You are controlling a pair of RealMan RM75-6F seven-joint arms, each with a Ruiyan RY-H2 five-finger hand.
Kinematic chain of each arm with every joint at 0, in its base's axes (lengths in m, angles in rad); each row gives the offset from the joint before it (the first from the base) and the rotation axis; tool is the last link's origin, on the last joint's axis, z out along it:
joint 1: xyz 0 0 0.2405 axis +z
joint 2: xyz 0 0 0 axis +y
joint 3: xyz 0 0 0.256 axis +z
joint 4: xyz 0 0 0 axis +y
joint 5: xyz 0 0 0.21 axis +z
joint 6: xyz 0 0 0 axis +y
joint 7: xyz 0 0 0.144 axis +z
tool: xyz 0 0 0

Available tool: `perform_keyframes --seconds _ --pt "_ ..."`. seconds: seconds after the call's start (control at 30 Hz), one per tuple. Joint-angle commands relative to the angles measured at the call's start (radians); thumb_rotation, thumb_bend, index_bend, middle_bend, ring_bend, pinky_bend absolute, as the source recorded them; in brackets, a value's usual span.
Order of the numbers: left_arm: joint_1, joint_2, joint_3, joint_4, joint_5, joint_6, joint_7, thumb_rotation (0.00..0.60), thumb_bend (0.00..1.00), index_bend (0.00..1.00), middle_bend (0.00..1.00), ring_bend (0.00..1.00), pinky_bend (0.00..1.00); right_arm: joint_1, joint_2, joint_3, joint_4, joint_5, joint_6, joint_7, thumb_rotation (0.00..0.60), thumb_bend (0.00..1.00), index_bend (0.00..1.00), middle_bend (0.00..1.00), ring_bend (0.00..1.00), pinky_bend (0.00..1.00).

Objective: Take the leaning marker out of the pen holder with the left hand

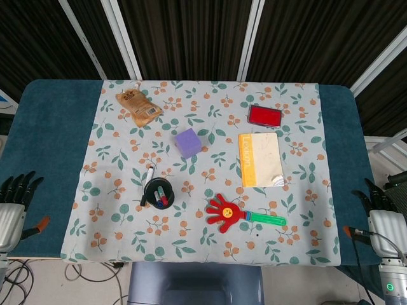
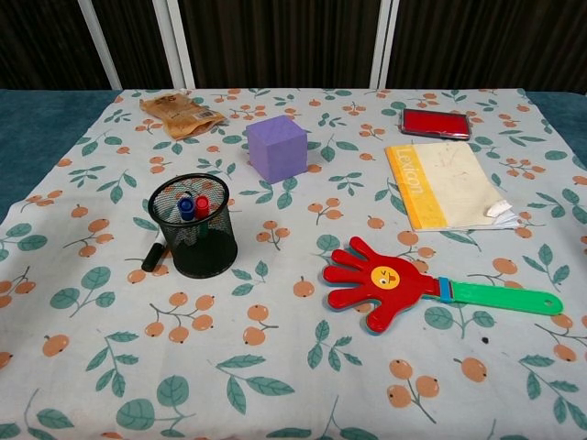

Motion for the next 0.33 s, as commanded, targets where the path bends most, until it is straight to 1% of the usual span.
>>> perform_keyframes --seconds 0.03,0.17,0.33 --pt "0.000 -0.006 -0.010 0.023 0.012 -0.015 -0.032 0.600 0.18 0.09 0.01 0.00 0.00 0.000 -0.001 0.001 0.000 -0.001 0.002 0.001 0.600 0.05 0.22 0.03 0.09 0.19" --pt "0.002 -0.018 -0.018 0.052 0.044 -0.013 -0.072 0.600 0.19 0.09 0.01 0.00 0.00 -0.001 -0.002 0.001 0.000 -0.005 0.007 0.005 0.600 0.05 0.19 0.03 0.09 0.19" --pt "0.006 -0.018 -0.022 0.057 0.049 -0.027 -0.072 0.600 0.18 0.09 0.01 0.00 0.00 -0.001 -0.003 0.001 0.002 -0.009 0.009 0.013 0.600 0.05 0.14 0.03 0.09 0.19"
